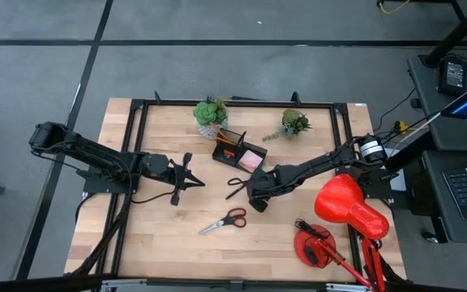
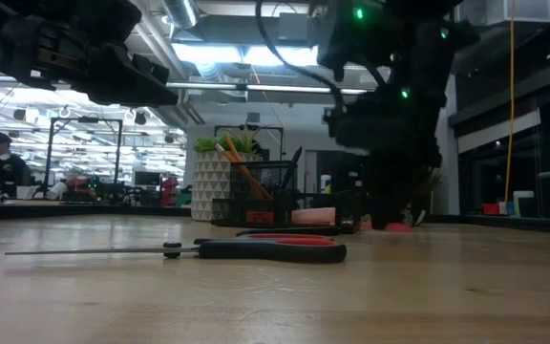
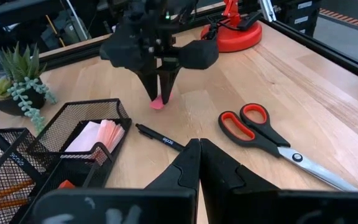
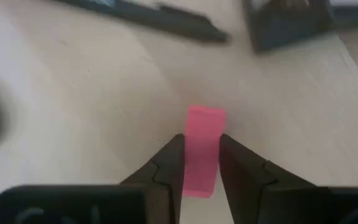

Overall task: Pick and place office supplies into organizer
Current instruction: Put the pink eraser into the black desk organizer

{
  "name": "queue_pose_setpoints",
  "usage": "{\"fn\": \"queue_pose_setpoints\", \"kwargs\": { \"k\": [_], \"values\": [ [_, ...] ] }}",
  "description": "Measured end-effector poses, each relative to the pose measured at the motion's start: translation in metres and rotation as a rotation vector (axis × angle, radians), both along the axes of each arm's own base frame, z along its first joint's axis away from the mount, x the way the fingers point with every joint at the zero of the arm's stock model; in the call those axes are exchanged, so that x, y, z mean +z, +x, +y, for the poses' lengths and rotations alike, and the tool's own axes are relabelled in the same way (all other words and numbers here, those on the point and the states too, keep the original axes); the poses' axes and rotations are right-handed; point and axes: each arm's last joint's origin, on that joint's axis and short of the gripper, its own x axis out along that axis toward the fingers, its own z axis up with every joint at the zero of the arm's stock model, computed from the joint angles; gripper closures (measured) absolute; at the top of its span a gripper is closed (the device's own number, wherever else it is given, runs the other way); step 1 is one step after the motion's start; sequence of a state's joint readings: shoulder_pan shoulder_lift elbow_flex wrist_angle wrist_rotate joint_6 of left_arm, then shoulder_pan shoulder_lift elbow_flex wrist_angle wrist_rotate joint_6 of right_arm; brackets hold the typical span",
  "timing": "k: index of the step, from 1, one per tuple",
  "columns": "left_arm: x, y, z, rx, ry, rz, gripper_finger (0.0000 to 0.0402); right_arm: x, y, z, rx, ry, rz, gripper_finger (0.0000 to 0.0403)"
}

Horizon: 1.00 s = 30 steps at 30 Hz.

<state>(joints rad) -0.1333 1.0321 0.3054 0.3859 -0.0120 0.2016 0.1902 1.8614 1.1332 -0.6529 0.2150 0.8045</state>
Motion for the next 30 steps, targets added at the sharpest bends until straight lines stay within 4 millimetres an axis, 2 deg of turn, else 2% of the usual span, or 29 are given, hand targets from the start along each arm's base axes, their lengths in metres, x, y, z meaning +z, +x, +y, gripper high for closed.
{"fn": "queue_pose_setpoints", "kwargs": {
  "k": [7, 17, 30],
  "values": [
    [0.000, 0.000, 0.000, -0.004, 0.011, -0.001, 0.0400, 0.018, 0.012, 0.004, 0.062, -0.020, -0.046, 0.0309],
    [0.001, 0.000, 0.000, -0.008, 0.020, -0.005, 0.0399, 0.043, 0.026, 0.020, 0.216, -0.105, -0.135, 0.0309],
    [0.010, -0.016, 0.001, 0.000, -0.023, 0.011, 0.0400, 0.052, 0.051, 0.032, 0.397, -0.181, -0.465, 0.0309]
  ]
}}
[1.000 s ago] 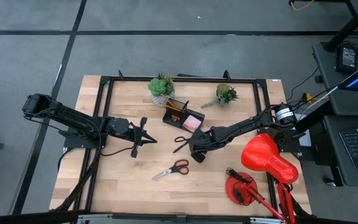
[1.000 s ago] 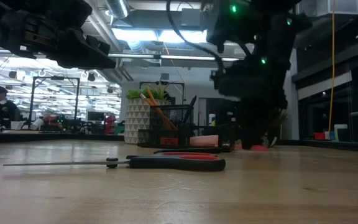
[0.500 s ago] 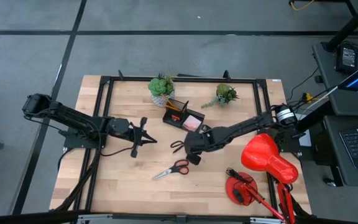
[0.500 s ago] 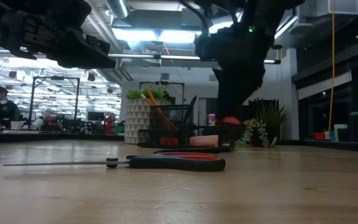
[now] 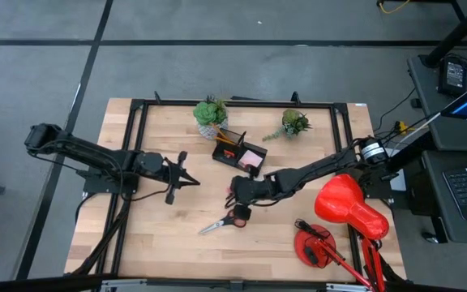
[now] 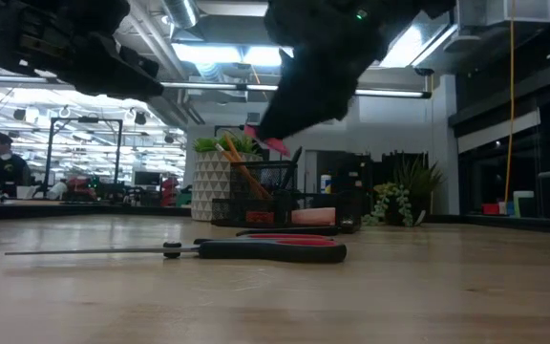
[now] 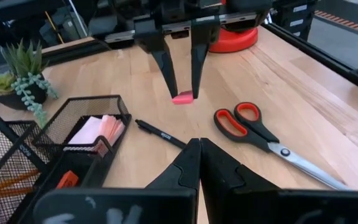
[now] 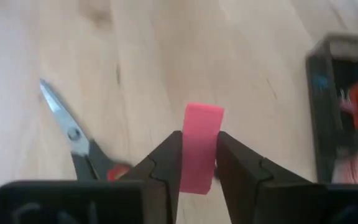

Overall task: Pick and place office supplies into organizer
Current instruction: Put the pink eraser into the black desk organizer

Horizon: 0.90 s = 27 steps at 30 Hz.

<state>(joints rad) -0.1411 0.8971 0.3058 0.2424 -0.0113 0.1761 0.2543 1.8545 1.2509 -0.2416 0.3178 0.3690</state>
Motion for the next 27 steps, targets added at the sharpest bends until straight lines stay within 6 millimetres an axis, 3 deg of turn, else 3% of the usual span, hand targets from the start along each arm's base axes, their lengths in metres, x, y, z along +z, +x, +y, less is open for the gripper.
{"fn": "queue_pose_setpoints", "kwargs": {
  "k": [7, 14, 27],
  "values": [
    [0.001, -0.002, -0.003, -0.015, -0.004, 0.003, 0.0400, -0.005, 0.004, -0.007, -0.012, 0.010, -0.108, 0.0309],
    [0.001, -0.002, -0.003, -0.017, 0.004, 0.001, 0.0400, -0.013, 0.004, -0.011, 0.020, -0.090, -0.290, 0.0309],
    [0.001, -0.002, -0.003, -0.023, 0.019, -0.001, 0.0399, -0.016, 0.007, -0.048, -0.074, -0.103, -0.308, 0.0309]
  ]
}}
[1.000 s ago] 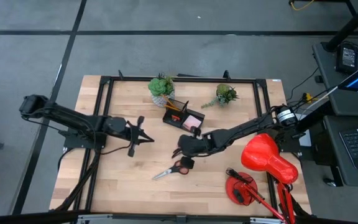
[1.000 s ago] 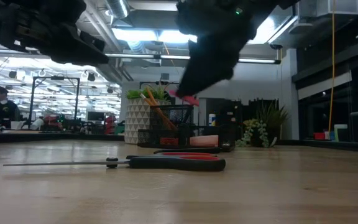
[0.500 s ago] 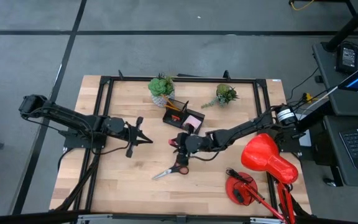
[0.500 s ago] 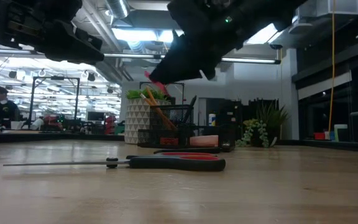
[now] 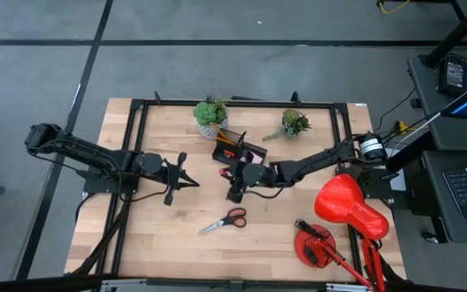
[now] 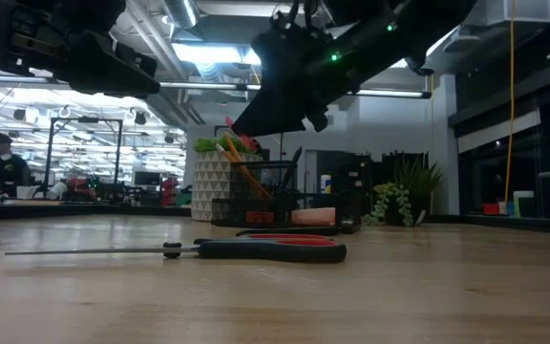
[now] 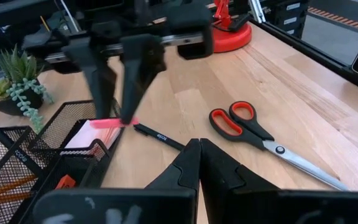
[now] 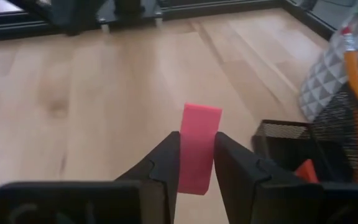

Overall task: Pick and place office supplies into organizer
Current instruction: Put the pink eraser into the black desk organizer

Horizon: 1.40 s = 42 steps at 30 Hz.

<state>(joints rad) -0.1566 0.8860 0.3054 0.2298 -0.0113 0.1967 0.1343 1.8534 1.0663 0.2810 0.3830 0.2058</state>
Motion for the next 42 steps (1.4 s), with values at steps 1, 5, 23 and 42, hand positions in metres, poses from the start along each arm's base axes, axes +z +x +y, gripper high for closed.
{"fn": "queue_pose_setpoints", "kwargs": {
  "k": [1, 5, 23, 42],
  "values": [
    [0.000, 0.000, 0.000, 0.000, 0.000, 0.000, 0.0399, 0.000, 0.000, -0.003, -0.008, 0.000, 0.001, 0.0309],
    [0.000, 0.000, 0.000, 0.000, 0.000, 0.000, 0.0400, 0.000, 0.001, -0.015, -0.039, -0.001, 0.001, 0.0309],
    [0.000, 0.000, 0.000, 0.001, -0.002, 0.001, 0.0400, -0.001, 0.001, -0.045, -0.126, -0.018, 0.024, 0.0309],
    [0.000, 0.000, 0.000, 0.006, 0.001, -0.004, 0.0399, 0.022, 0.016, -0.069, -0.159, -0.061, 0.197, 0.0309]
  ]
}}
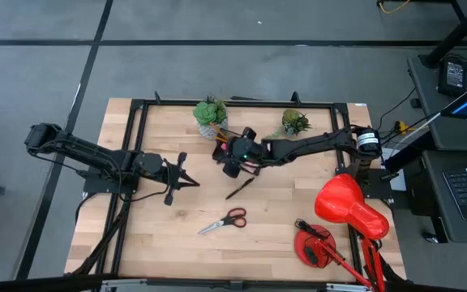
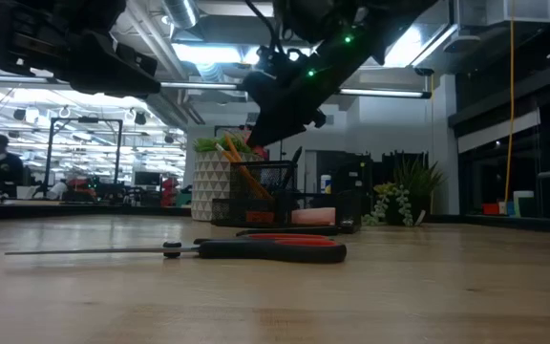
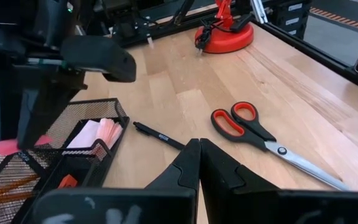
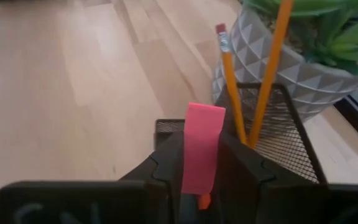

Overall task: Pick and place office supplies into organizer
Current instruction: Put the pink eraser into the black desk organizer

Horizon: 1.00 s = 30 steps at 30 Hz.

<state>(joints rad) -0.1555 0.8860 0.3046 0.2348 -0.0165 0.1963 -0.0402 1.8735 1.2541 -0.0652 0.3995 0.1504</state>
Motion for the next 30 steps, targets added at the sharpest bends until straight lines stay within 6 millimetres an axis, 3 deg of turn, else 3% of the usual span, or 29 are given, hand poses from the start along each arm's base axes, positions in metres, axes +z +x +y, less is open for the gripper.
{"fn": "queue_pose_setpoints", "kwargs": {
  "k": [11, 14, 17, 25, 30],
  "values": [
    [0.000, 0.000, 0.001, 0.017, 0.006, -0.001, 0.0399, -0.004, 0.000, 0.001, 0.017, -0.015, 0.036, 0.0309],
    [0.000, 0.000, 0.001, 0.017, 0.006, -0.002, 0.0400, -0.013, 0.002, 0.001, 0.020, -0.012, 0.064, 0.0309],
    [0.000, 0.000, 0.001, 0.017, 0.006, -0.002, 0.0399, -0.019, 0.010, 0.001, 0.027, 0.005, 0.123, 0.0309],
    [0.001, 0.000, 0.001, 0.013, 0.017, -0.010, 0.0399, -0.010, 0.039, 0.000, 0.039, -0.001, 0.245, 0.0309],
    [0.000, 0.000, 0.001, 0.013, 0.017, -0.005, 0.0400, -0.025, 0.044, -0.001, 0.049, -0.009, 0.311, 0.0309]
  ]
}}
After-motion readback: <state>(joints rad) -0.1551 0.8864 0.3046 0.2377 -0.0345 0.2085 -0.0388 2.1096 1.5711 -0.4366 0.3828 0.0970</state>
